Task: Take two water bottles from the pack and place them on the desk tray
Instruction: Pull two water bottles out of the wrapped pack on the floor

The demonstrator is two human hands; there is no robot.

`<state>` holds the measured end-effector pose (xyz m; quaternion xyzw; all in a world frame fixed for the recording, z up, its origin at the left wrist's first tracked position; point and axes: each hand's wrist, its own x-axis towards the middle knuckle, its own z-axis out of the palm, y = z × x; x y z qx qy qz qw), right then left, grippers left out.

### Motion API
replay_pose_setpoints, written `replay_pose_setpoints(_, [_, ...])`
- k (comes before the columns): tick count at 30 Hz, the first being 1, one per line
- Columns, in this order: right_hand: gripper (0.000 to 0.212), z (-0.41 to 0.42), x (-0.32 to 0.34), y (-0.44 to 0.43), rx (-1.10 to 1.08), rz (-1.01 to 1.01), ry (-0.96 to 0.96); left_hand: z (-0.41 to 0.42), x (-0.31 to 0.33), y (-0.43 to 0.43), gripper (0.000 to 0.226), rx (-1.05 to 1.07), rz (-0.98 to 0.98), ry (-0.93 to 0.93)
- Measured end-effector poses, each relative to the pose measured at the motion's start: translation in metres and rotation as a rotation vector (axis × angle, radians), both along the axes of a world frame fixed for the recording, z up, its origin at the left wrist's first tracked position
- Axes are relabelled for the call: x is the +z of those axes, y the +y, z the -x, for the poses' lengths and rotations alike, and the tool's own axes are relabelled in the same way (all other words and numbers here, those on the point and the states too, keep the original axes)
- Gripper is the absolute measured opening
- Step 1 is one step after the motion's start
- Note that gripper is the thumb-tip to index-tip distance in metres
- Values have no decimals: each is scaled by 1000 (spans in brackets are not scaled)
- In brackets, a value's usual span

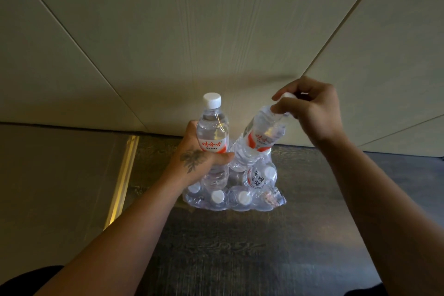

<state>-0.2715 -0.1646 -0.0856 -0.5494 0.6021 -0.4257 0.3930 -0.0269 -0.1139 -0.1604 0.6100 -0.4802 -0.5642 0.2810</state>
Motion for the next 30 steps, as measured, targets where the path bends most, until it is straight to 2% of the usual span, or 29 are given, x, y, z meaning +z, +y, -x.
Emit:
replay_pose_setpoints(6, [19, -3, 15, -2, -10, 106, -20, -2, 2, 0, 73, -10, -26, 21])
replay_pose_setpoints(12, [18, -11, 18, -2, 0, 200, 54, 2, 5, 0, 72, -33, -36, 28])
replay_pose_setpoints(16, [21, -16, 14, 1, 61, 188, 119, 4, 6, -2, 69, -29, -29, 26])
replay_pose_setpoints(22, [26, -21, 3, 0, 170, 186, 55, 8, 8, -3, 67, -59, 0, 19])
replay_pose_setpoints(27, [21, -22, -16, 2, 194, 212, 19, 12, 7, -4, 67, -31, 20, 37])
replay_pose_setpoints(29, [35, -19, -28, 7, 247, 118, -41, 14, 6, -4, 72, -15, 21, 38])
replay_pose_setpoints(30, [51, -17, -36, 11, 288, 47, -80, 14, 6, -4, 76, -10, 19, 36])
